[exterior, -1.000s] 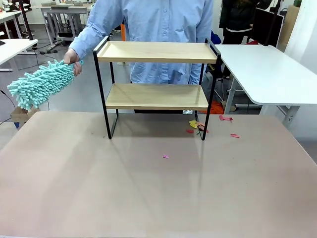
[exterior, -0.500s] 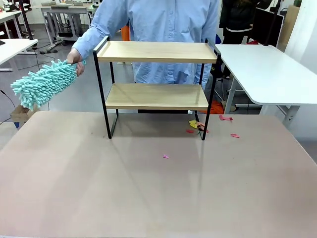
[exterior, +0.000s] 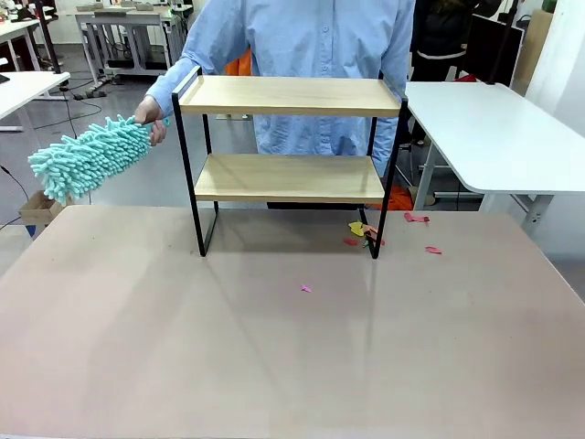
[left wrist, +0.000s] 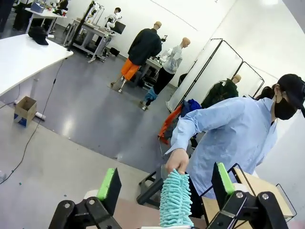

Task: Clean the shelf.
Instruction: Hand the Duster back to the human.

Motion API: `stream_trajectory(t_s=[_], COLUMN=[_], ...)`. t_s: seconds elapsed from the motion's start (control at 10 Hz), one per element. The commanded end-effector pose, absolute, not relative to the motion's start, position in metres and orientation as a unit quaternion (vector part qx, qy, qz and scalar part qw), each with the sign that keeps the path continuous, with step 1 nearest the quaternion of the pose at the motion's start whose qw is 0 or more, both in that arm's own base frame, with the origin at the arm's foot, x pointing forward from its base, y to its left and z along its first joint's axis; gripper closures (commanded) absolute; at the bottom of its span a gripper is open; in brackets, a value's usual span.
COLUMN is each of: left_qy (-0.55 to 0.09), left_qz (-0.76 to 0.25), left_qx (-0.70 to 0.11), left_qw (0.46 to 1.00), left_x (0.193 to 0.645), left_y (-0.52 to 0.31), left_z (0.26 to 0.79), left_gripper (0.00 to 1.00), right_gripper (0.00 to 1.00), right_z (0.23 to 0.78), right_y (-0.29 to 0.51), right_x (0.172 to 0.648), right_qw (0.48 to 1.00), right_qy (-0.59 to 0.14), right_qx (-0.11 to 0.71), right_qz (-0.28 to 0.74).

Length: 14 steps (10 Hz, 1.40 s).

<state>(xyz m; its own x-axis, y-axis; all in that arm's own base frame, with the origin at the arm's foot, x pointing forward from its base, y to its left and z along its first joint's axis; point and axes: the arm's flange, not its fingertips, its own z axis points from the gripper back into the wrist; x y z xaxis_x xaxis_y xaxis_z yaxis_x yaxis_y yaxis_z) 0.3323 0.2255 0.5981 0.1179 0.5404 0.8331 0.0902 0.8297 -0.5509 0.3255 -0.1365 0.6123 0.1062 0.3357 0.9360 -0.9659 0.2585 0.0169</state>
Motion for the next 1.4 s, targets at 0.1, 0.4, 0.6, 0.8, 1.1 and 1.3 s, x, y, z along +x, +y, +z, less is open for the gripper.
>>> stream_trajectory(t_s=[0.1,0.4,0.6,0.8,1.1,1.3], left_qy=[-0.646,-0.646,-0.646,-0.646,-0.646,-0.646], left_qz=[0.163,0.163,0.163,0.163,0.163,0.163], left_qx=[-0.244,-0.244,-0.244,-0.244,-0.244,-0.244], left_qw=[0.704,0.704,0.704,0.704,0.704,0.704], left_x=[0.3294,0.3294,0.3294,0.3294,0.3294,0.3294], left_y=[0.2238,0.2238,0.2238,0.2238,0.2238,0.2238], left_z=[0.5942,0.5942,0.5942,0.5942,0.5942,0.5942], left_gripper=[0.00,0.00,0.00,0.00,0.00,0.00], right_gripper=[0.00,0.00,0.00,0.00,0.00,0.00], right_z=[0.6146,0.6146,0.6146,0.6146,0.6146,0.6146], right_y=[-0.1369,-0.1369,-0.1369,-0.1369,-0.1369,-0.1369], right_x=[0.3260,0.3260,0.3260,0.3260,0.3260,0.3260], right_qw=[0.647,0.647,0.647,0.647,0.647,0.647], right_qy=[-0.455,-0.455,-0.455,-0.455,-0.455,-0.455], right_qx=[0.351,0.351,0.351,0.351,0.351,0.351], right_qz=[0.501,0.501,0.501,0.501,0.501,0.501])
